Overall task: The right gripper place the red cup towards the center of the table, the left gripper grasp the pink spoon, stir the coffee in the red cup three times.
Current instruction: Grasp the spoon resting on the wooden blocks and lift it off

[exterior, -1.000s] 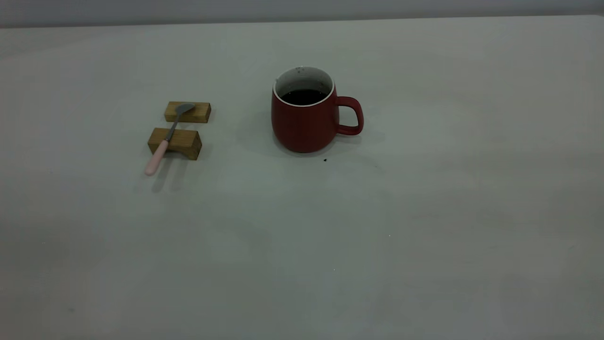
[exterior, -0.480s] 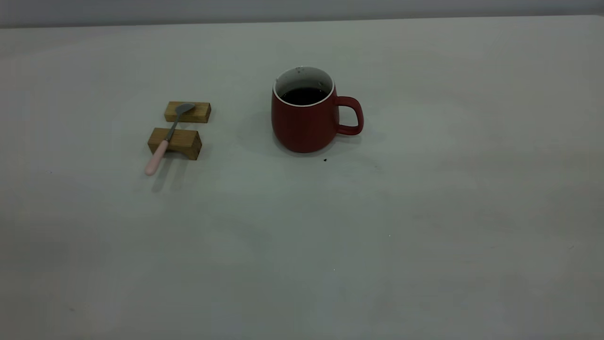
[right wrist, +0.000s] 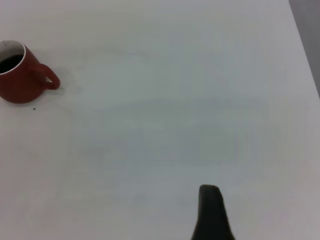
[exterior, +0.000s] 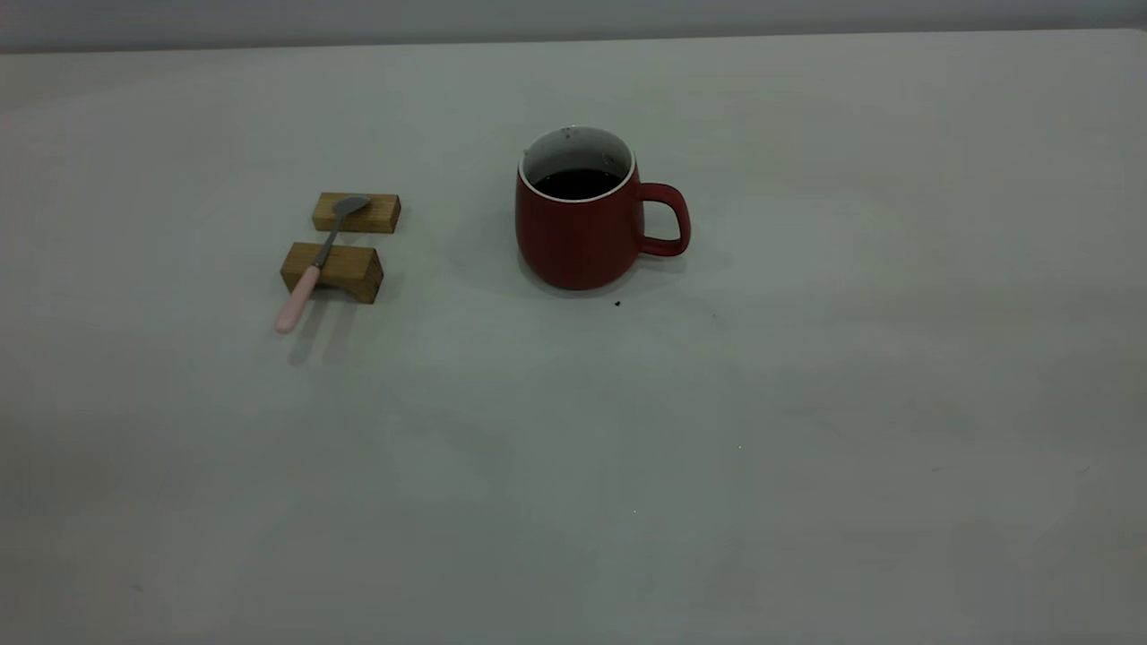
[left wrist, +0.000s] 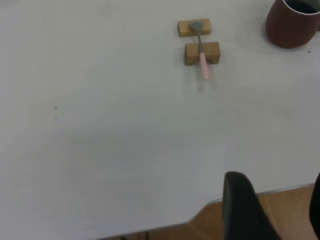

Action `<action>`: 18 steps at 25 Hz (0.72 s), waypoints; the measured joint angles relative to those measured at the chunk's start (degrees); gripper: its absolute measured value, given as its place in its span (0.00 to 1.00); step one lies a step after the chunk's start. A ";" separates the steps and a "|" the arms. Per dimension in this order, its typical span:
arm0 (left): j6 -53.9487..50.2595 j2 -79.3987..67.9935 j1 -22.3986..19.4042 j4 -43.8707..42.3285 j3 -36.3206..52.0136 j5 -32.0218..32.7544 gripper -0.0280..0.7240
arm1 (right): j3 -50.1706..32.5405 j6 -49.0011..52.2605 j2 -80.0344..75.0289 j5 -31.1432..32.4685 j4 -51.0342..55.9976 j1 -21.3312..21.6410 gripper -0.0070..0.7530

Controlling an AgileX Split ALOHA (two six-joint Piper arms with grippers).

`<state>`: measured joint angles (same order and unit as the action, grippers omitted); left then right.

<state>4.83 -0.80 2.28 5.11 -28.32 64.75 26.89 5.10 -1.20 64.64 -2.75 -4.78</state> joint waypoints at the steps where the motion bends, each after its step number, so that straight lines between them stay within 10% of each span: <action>1: -0.47 -1.72 0.00 0.01 -0.36 -0.23 0.56 | 0.00 0.00 0.00 0.00 0.00 0.00 0.78; 18: -3.15 -57.78 0.00 0.14 -6.80 -22.44 0.82 | 0.00 0.00 0.00 0.00 0.00 0.00 0.78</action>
<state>1.68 -58.58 2.28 5.25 -35.11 42.32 26.89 5.10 -1.20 64.64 -2.75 -4.78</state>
